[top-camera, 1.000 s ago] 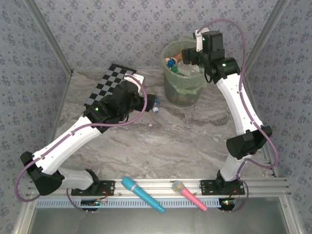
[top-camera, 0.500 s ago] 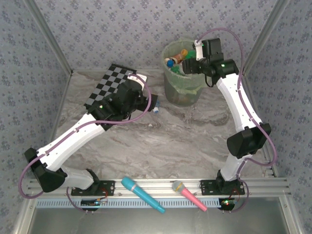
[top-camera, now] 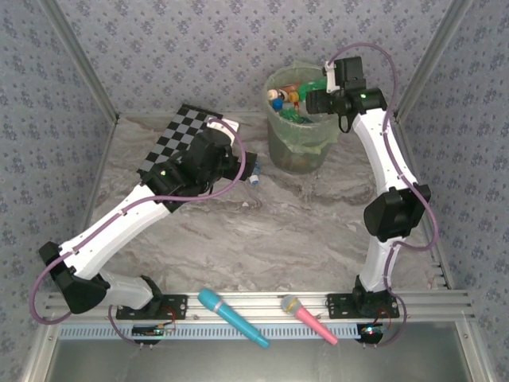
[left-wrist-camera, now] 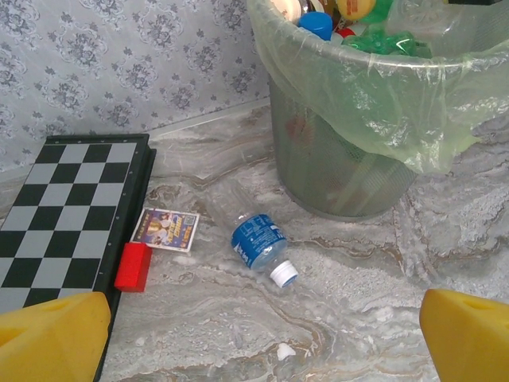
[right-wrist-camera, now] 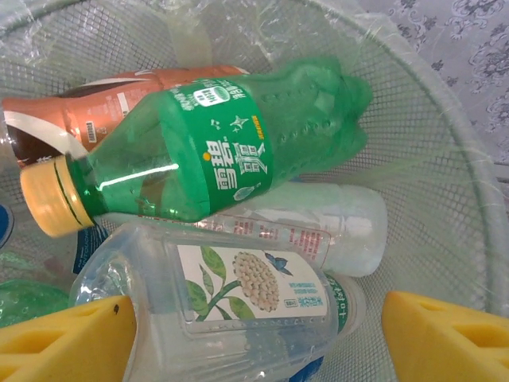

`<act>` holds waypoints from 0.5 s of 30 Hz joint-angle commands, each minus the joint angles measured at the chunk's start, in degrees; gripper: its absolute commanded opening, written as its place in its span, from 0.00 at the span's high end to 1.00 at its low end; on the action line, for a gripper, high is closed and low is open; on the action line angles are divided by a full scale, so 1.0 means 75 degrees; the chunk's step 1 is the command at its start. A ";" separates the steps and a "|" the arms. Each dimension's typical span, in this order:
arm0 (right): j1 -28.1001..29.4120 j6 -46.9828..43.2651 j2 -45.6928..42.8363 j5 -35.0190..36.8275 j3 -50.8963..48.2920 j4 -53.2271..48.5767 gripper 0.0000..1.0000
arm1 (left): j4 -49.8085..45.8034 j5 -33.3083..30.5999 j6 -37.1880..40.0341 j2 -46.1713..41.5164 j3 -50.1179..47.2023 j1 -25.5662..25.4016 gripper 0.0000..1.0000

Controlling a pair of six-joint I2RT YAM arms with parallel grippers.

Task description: Put the plastic bottles in the bin

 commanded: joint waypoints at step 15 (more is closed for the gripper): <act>0.0030 0.0752 -0.2237 -0.1123 -0.0836 0.0775 0.00 | 0.0899 0.1028 -0.2336 0.0840 -0.0845 0.1079 0.06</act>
